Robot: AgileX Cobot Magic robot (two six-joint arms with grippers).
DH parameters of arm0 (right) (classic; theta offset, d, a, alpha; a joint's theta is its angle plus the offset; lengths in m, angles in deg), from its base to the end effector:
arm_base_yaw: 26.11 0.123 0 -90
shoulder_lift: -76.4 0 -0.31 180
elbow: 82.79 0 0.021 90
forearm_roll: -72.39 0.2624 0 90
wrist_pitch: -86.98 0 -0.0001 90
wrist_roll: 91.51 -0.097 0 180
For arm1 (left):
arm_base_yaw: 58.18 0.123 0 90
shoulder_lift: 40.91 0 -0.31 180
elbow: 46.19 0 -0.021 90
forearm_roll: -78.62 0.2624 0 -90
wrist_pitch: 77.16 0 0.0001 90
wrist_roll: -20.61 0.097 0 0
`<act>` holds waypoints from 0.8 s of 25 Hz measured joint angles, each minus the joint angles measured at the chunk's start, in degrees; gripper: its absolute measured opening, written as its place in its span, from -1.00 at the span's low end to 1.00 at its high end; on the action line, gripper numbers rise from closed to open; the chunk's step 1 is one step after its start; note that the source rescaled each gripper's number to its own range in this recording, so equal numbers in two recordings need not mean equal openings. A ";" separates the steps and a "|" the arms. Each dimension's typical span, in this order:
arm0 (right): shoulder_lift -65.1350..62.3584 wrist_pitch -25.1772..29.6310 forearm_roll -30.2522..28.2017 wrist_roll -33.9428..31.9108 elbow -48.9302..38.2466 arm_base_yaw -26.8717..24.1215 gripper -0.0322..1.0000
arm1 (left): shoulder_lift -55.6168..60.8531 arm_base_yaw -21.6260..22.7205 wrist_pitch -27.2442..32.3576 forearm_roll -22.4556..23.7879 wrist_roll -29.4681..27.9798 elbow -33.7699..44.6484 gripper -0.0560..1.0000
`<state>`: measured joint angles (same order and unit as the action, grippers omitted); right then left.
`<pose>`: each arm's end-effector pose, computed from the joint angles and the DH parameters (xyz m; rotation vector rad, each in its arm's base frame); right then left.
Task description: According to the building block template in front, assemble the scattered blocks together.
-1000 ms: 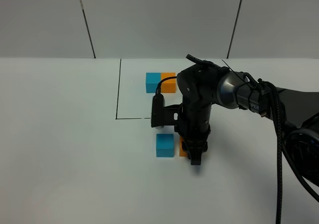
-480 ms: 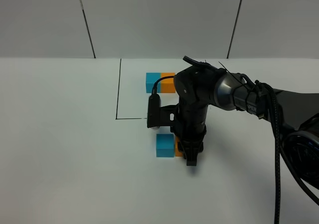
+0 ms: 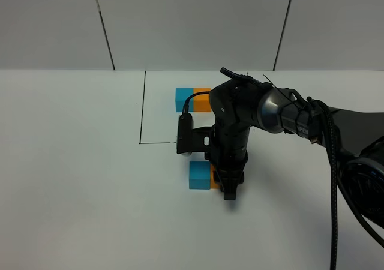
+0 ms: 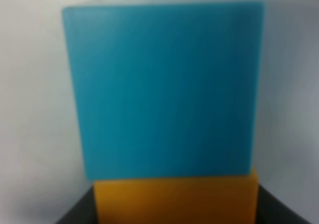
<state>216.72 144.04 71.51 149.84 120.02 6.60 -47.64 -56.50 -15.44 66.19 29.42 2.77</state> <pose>0.4131 0.2638 0.1218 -2.2416 2.0720 -0.0555 -0.0175 -0.0189 0.2815 0.1400 2.0283 -0.1447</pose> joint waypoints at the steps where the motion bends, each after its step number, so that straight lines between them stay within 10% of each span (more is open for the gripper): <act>1: 0.00 0.00 0.00 0.04 0.00 0.00 -0.93 | 0.00 0.00 0.00 0.00 0.00 0.00 0.39; 20: 0.00 0.00 0.07 1.26 0.00 0.00 -0.93 | 0.00 0.00 0.00 0.00 0.00 0.00 0.39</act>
<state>216.72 144.04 71.58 151.10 120.02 6.60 -47.64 -56.50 -15.44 66.19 29.42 2.77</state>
